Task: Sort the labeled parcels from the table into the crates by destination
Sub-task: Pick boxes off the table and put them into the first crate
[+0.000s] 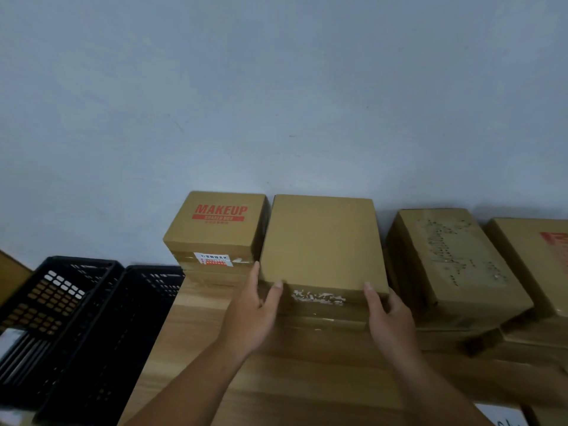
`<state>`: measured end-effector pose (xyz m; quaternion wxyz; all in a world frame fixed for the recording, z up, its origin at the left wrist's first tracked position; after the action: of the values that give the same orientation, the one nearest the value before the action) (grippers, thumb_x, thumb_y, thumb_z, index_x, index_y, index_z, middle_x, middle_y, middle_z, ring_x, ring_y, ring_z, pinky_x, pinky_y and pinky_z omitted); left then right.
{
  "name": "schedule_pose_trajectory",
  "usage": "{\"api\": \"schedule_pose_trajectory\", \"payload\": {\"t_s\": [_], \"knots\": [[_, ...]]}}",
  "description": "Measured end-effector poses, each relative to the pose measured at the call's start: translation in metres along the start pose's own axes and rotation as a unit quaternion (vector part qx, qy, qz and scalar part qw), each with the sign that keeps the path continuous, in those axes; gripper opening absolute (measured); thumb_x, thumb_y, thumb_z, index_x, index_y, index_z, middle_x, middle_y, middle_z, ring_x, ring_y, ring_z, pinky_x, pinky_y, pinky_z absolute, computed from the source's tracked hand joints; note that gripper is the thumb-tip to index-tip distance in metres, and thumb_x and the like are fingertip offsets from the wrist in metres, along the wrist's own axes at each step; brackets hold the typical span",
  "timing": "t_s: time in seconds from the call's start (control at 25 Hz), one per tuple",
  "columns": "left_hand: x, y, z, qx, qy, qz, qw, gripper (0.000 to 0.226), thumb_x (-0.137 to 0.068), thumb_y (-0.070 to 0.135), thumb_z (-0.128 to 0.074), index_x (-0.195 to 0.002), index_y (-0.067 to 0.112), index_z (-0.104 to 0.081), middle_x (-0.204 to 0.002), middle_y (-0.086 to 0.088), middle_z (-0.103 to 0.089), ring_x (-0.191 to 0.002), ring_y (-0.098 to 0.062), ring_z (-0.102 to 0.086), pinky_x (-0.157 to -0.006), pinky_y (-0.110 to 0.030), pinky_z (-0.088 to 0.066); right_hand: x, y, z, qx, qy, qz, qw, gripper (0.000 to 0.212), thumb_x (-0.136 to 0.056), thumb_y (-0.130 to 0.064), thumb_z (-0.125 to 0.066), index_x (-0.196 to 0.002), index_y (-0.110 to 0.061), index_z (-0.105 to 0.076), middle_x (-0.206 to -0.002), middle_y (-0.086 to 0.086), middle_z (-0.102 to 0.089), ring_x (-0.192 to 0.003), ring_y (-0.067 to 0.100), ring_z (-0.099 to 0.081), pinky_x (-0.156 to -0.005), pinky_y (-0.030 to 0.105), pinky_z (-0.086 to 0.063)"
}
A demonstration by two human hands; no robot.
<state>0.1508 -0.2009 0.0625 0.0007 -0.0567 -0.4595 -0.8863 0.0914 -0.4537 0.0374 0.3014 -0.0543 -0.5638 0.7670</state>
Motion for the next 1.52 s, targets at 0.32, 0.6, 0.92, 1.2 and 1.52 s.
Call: {"api": "schedule_pose_trajectory", "payload": {"t_s": [0.32,0.6,0.92,1.2,1.52], "knots": [[0.037,0.028,0.012,0.229,0.104,-0.064,0.966,0.034,-0.096,0.04,-0.06,-0.129,0.037,-0.051,-0.121,0.028,-0.062,-0.112,0.012,-0.056,-0.081,-0.003,-0.046,0.043,-0.028,0.029,-0.205,0.036,0.038,0.977,0.02,-0.088,-0.053,-0.067,-0.105,-0.063,-0.063,-0.106,-0.023,-0.073,-0.099,0.003,-0.07,-0.081,0.03,-0.06],[0.057,0.038,0.015,0.371,0.141,-0.076,0.915,0.057,-0.087,0.049,-0.067,-0.139,0.034,-0.048,-0.136,0.016,-0.058,-0.124,-0.003,-0.056,-0.099,-0.026,-0.05,0.064,-0.031,0.053,-0.306,-0.021,0.055,0.95,0.06,-0.071,-0.037,-0.078,-0.129,-0.035,-0.063,-0.107,-0.011,-0.077,-0.101,0.018,-0.075,-0.084,0.036,-0.062],[0.088,0.057,0.03,0.267,0.204,-0.105,0.936,0.089,-0.063,0.069,-0.079,-0.142,0.052,-0.042,-0.138,0.029,-0.053,-0.121,0.006,-0.055,-0.095,-0.013,-0.048,0.081,-0.043,0.062,-0.125,-0.018,0.074,0.989,0.066,-0.088,-0.022,-0.075,-0.145,-0.04,-0.047,-0.149,-0.005,-0.053,-0.121,0.003,-0.053,-0.093,0.03,-0.05],[0.14,0.136,0.02,-0.123,0.282,-0.496,0.812,0.085,-0.08,0.038,-0.082,-0.149,0.011,-0.041,-0.152,-0.005,-0.044,-0.138,-0.028,-0.046,-0.108,-0.04,-0.044,0.14,-0.131,0.043,-0.303,-0.11,0.135,0.937,0.107,-0.037,-0.077,-0.088,-0.132,-0.038,-0.057,-0.12,-0.007,-0.073,-0.108,0.013,-0.072,-0.087,0.037,-0.06],[0.171,0.127,-0.006,-0.186,0.154,-0.53,0.813,0.047,-0.106,0.035,-0.046,-0.152,0.028,-0.039,-0.155,0.003,-0.044,-0.146,-0.015,-0.036,-0.108,-0.035,-0.046,0.12,-0.1,0.059,-0.319,-0.019,0.018,0.947,0.108,-0.037,-0.059,-0.089,-0.135,-0.033,-0.052,-0.121,0.0,-0.071,-0.107,0.028,-0.07,-0.082,0.048,-0.06]]}}
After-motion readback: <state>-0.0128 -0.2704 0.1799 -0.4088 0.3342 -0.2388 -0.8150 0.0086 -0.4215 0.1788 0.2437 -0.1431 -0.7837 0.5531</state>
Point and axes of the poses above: each hand's wrist, its own x-axis away from the middle knuckle, its own z-axis out of the back of the hand, y = z × x, the point moved 4 cm from there along -x, towards the middle knuckle
